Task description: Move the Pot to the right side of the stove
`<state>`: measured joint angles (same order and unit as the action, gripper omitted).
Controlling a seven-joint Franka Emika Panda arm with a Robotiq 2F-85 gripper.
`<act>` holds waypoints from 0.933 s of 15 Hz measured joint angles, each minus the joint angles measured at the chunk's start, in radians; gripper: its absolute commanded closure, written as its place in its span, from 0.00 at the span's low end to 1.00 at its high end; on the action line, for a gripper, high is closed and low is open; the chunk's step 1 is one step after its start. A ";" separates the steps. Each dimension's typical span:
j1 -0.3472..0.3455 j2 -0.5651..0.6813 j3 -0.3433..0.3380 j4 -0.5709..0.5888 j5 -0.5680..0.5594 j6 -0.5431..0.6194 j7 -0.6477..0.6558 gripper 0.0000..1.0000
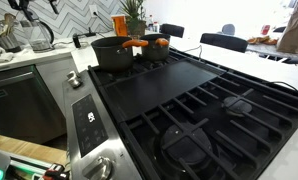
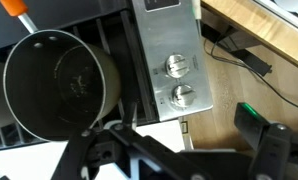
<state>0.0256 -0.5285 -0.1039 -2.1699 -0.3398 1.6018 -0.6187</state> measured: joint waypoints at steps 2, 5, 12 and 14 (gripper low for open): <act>-0.002 -0.037 -0.075 -0.014 -0.020 0.063 -0.143 0.00; -0.009 -0.051 -0.205 -0.016 -0.011 0.148 -0.366 0.00; -0.072 -0.009 -0.417 0.005 0.140 0.165 -0.661 0.00; -0.074 0.002 -0.420 0.013 0.152 0.163 -0.666 0.00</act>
<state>-0.0488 -0.5262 -0.5242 -2.1572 -0.1883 1.7651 -1.2847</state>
